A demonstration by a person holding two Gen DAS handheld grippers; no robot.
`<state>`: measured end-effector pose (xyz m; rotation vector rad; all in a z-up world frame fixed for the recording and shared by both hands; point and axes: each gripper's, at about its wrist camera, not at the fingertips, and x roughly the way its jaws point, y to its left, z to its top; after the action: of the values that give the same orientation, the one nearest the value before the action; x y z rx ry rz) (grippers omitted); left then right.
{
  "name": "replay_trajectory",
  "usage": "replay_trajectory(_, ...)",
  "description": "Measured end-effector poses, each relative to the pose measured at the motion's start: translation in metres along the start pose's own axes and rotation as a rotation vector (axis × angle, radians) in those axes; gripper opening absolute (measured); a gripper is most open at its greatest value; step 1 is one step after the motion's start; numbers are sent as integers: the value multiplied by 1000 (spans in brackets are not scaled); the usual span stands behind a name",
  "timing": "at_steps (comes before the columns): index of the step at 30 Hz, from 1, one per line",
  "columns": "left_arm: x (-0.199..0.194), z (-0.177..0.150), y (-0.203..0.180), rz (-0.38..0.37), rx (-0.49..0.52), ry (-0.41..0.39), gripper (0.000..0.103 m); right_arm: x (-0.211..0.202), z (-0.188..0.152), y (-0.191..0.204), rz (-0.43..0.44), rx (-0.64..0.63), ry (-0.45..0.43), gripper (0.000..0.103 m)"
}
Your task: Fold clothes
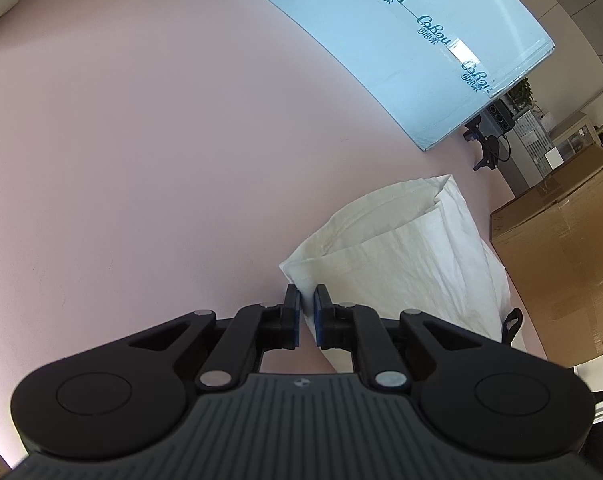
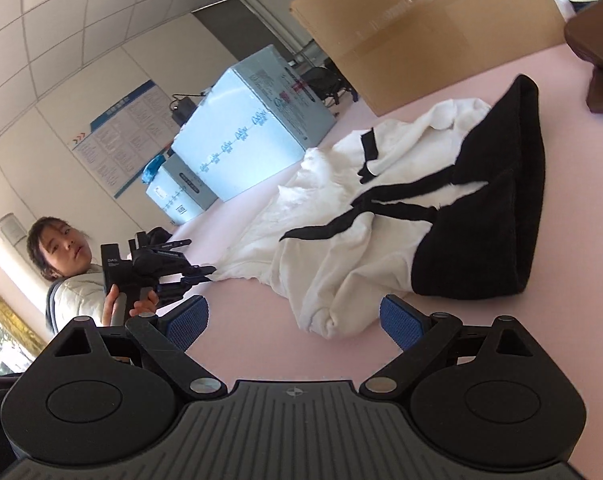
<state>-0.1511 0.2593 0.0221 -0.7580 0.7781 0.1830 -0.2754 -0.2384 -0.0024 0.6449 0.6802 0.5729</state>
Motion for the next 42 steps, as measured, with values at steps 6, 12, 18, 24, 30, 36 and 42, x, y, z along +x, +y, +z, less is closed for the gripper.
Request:
replay_trajectory(6, 2, 3, 4, -23, -8, 12, 7, 6, -3, -2, -20, 49, -20, 88)
replay_trajectory(12, -3, 5, 8, -39, -4, 35, 6, 16, -3, -12, -91, 126, -17, 15)
replay_trajectory(18, -9, -2, 4, -16, 44, 32, 4, 13, -6, -23, -60, 149, -63, 9)
replay_trajectory(24, -20, -6, 13, -33, 38, 65, 4, 2, -9, -11, -60, 44, -93, 8)
replay_trajectory(30, -35, -12, 18, -29, 67, 80, 4, -11, -7, -7, -7, -3, -101, 8)
replay_trajectory(36, -55, -30, 19, -7, 137, 105, 4, -27, -9, -6, -1, -62, -75, 8)
replay_trajectory(42, -67, -32, 16, -26, 158, 125, 4, -42, -7, -14, 15, -36, -84, 8)
